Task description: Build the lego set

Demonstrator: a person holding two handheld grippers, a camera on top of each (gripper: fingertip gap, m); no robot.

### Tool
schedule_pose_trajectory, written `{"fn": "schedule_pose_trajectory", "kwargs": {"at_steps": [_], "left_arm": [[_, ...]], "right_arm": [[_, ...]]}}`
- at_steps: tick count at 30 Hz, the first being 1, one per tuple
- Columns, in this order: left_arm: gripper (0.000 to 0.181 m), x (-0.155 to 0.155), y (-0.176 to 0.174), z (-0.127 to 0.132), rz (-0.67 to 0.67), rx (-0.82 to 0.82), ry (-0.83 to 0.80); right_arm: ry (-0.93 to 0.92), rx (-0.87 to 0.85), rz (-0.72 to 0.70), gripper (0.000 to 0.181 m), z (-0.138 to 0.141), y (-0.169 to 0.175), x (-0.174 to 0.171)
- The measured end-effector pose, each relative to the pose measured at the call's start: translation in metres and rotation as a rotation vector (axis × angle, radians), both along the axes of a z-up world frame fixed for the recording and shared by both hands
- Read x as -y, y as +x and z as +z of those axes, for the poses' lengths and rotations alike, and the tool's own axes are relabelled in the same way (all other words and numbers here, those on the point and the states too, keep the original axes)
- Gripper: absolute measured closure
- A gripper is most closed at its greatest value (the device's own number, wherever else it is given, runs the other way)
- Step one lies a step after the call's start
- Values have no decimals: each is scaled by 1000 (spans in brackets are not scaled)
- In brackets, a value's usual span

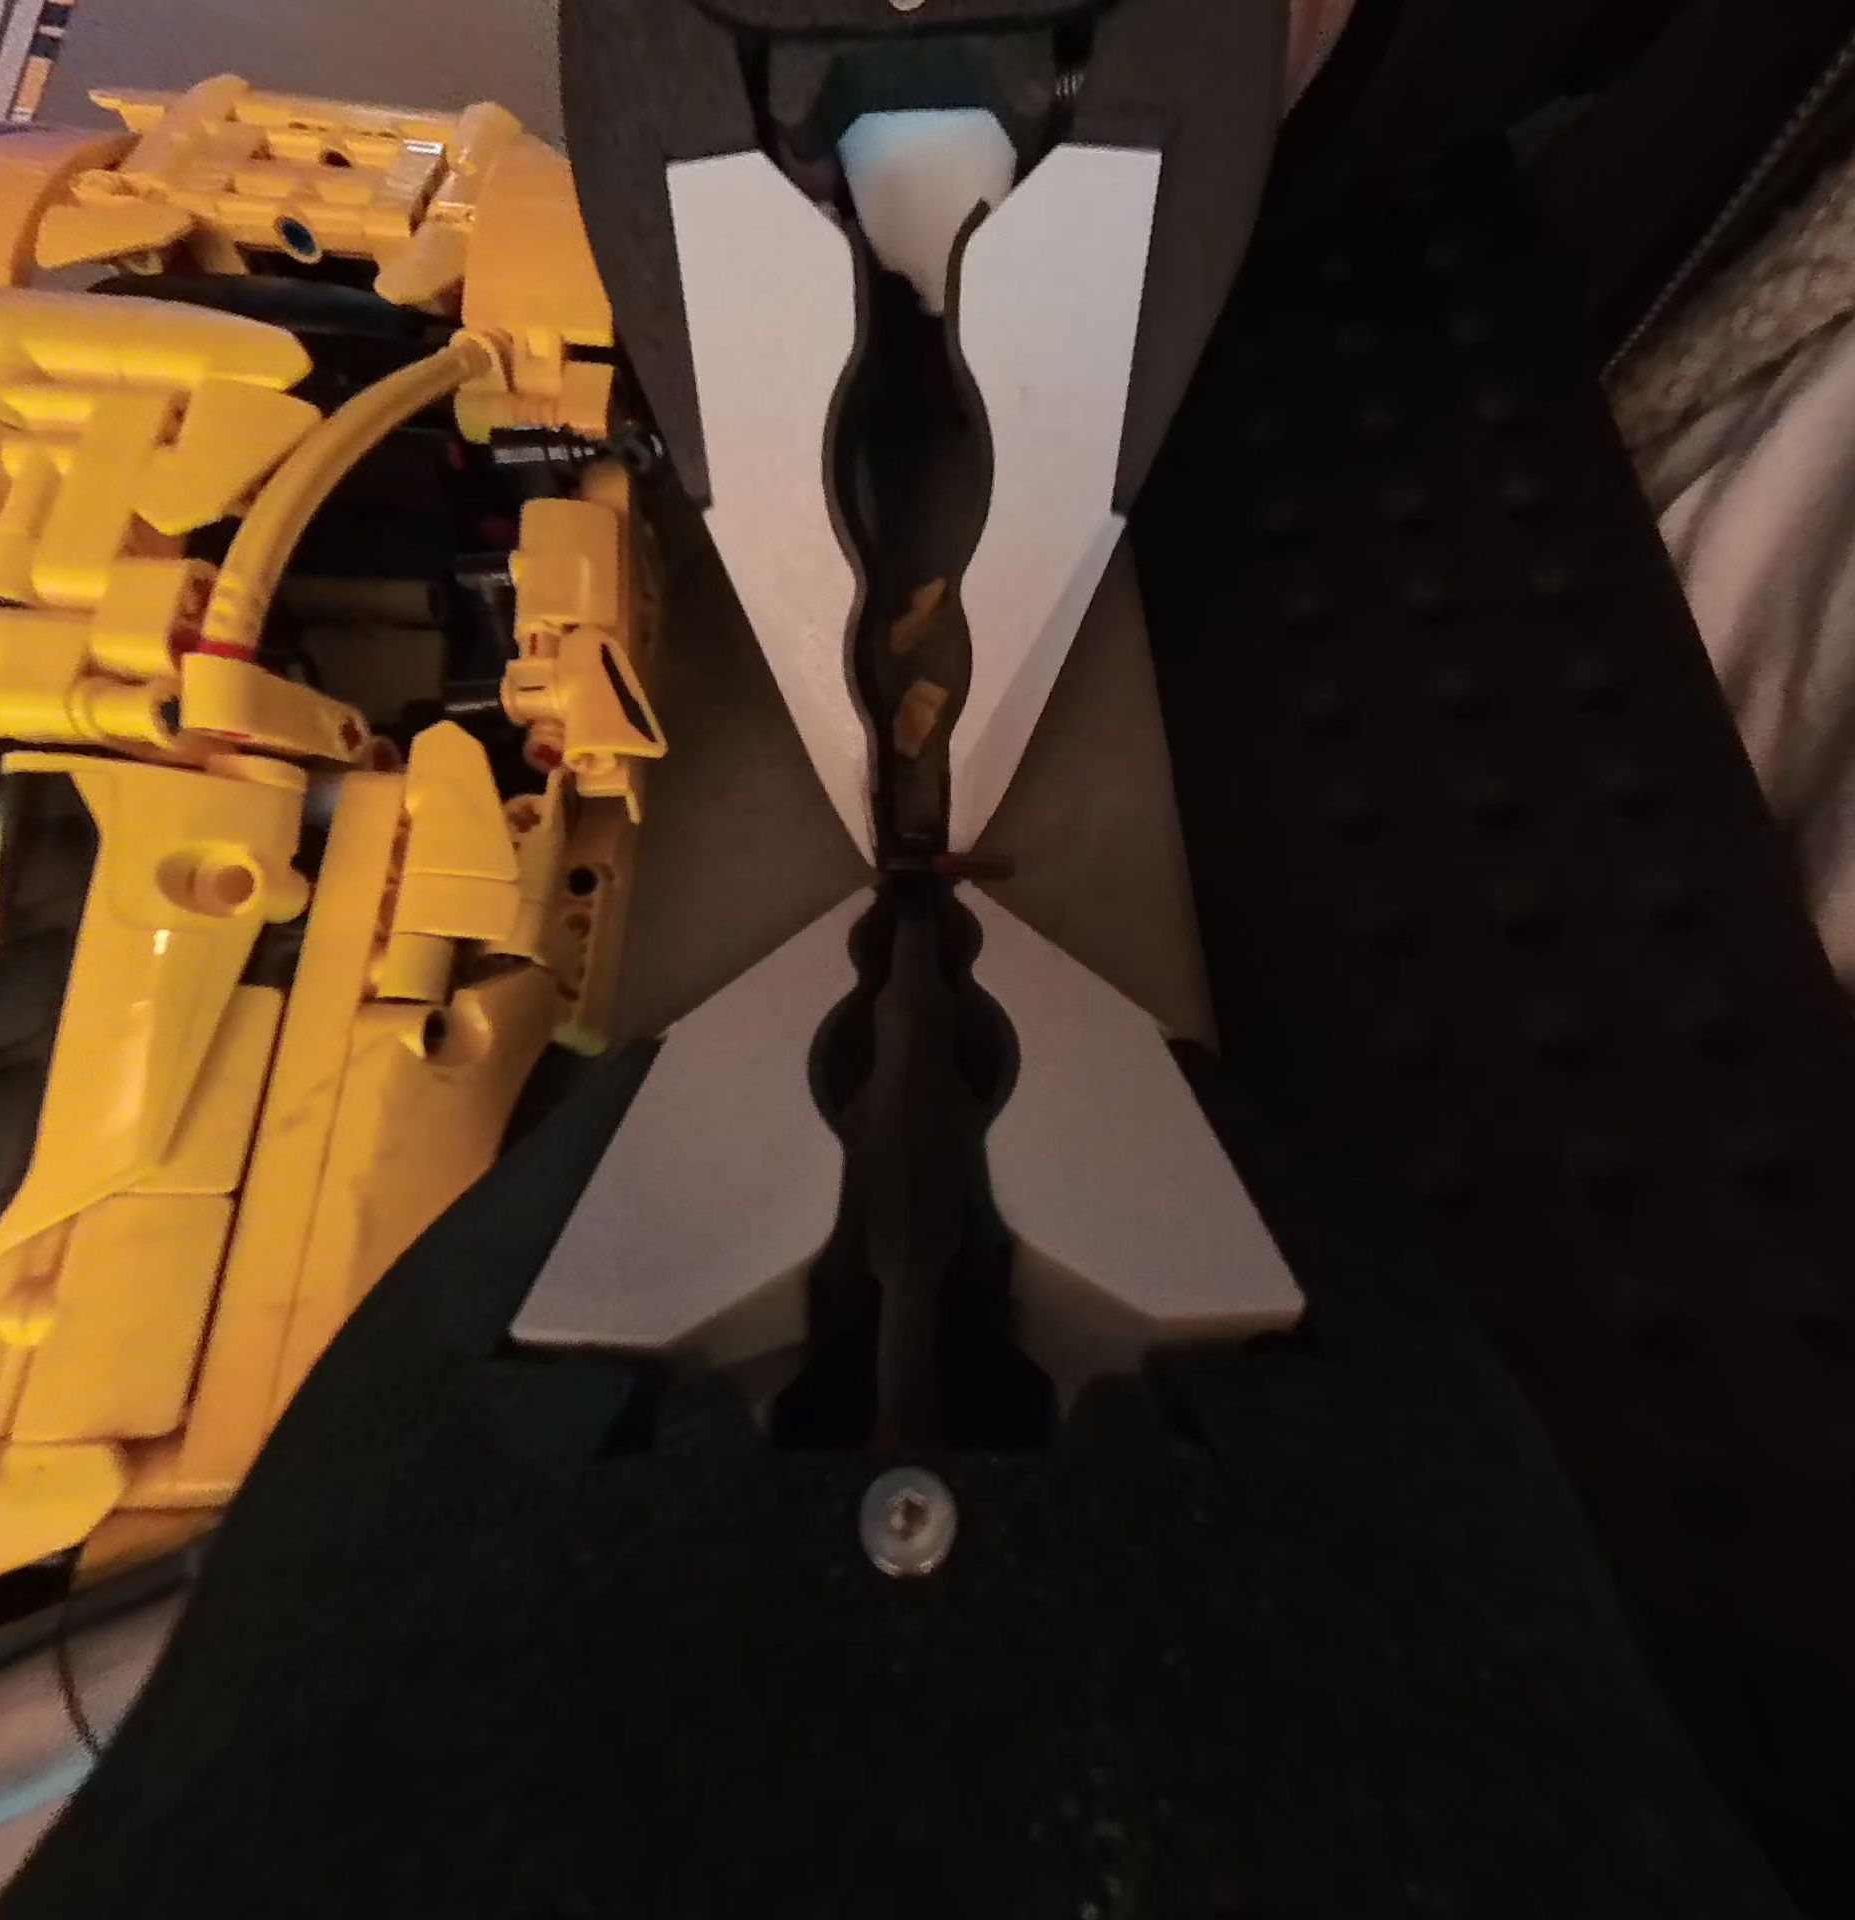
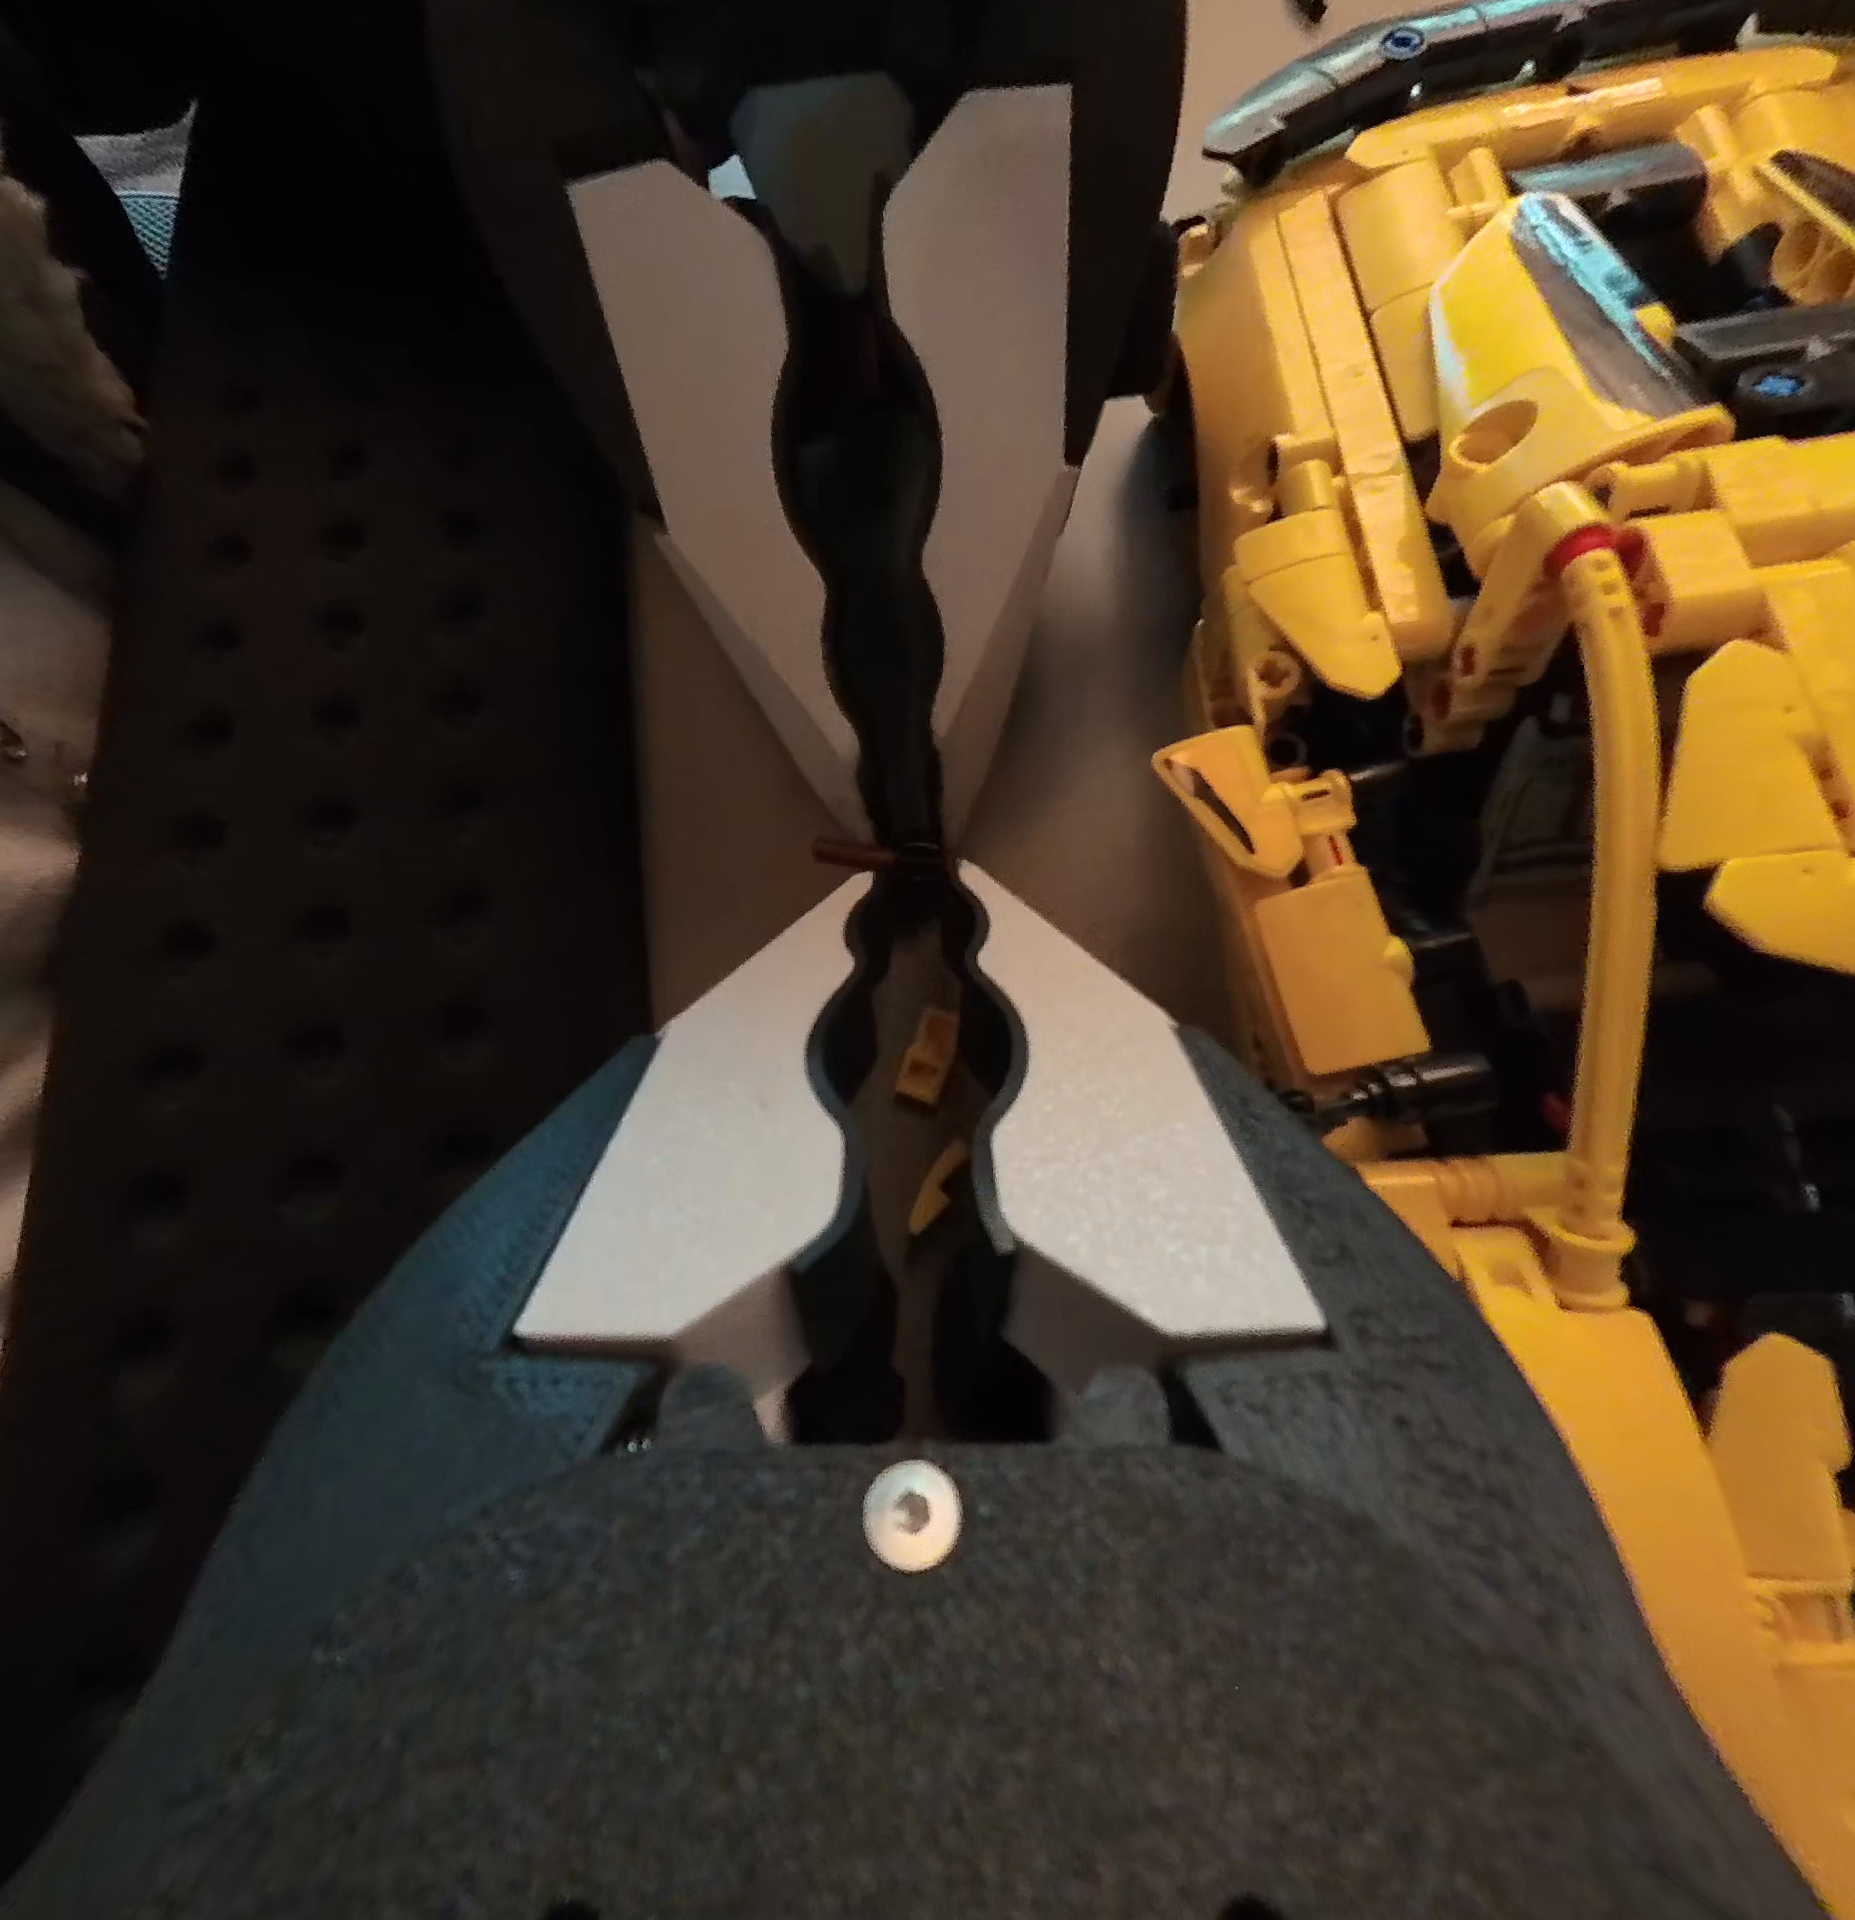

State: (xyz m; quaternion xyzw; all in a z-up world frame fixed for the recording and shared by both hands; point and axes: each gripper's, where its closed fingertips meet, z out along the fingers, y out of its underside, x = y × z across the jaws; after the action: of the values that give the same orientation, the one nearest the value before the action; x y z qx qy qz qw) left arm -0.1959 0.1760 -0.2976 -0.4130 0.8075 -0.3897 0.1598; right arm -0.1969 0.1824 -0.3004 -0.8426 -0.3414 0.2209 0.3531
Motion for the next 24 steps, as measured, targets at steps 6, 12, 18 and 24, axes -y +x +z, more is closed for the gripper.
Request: {"fn": "schedule_pose_trajectory", "kwargs": {"at_steps": [6,12,18,24], "left_arm": [[175,0,2,3,25,27,9],[175,6,-2,40,52,141,-217],[178,-1,2,64,123,283,-249],[154,-9,7,80,215,361,-269]], "right_arm": [[-27,-33,-12,172,1,2,0],[-179,-394,-52,170,38,-5,7],[-213,-647,-101,172,65,-2,0],[-209,-751,-217,172,74,7,-15]]}}
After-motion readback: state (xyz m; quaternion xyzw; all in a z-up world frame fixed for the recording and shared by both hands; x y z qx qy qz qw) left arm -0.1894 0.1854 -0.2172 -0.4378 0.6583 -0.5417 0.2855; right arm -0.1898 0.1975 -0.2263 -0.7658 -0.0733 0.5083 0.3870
